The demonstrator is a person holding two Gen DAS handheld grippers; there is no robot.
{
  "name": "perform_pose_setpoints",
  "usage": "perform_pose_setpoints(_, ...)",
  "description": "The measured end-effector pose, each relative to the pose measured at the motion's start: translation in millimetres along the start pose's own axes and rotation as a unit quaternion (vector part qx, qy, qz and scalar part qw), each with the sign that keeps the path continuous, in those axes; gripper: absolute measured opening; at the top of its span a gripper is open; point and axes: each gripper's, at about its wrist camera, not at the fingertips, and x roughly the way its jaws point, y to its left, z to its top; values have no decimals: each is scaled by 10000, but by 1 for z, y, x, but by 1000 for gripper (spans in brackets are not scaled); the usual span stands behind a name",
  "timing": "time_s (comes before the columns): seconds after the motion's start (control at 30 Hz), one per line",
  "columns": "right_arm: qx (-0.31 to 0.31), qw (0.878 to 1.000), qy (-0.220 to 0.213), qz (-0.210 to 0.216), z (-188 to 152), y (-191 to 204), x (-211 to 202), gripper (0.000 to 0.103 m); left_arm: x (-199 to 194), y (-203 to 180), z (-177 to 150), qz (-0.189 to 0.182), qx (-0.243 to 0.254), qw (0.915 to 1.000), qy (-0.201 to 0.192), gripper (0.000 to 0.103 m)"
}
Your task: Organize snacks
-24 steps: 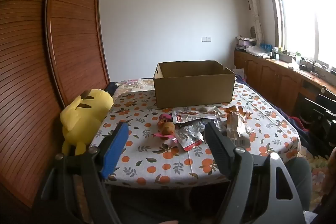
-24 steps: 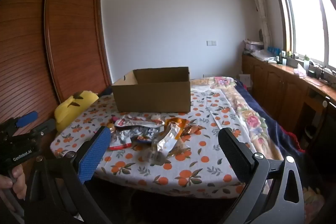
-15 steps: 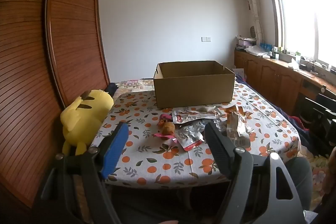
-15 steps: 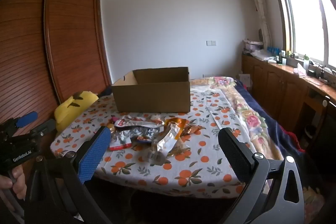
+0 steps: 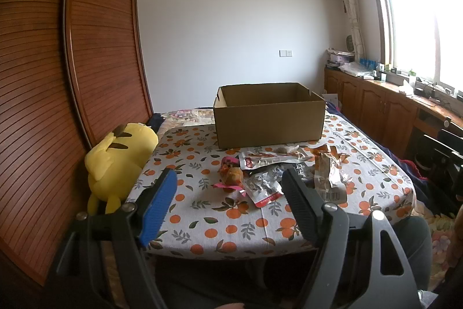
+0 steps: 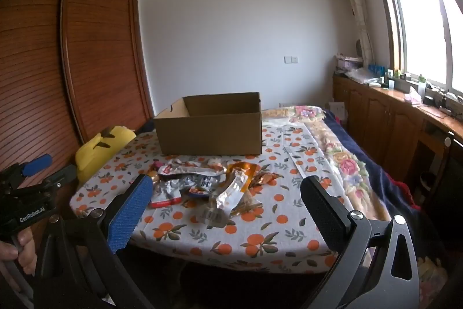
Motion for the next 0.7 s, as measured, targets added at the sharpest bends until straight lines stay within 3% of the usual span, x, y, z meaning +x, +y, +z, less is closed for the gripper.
perform_pose_setpoints(0.7, -2, 10000, -23, 3, 0, 1, -2, 103, -2, -2, -4, -8, -6, 10000, 13, 76)
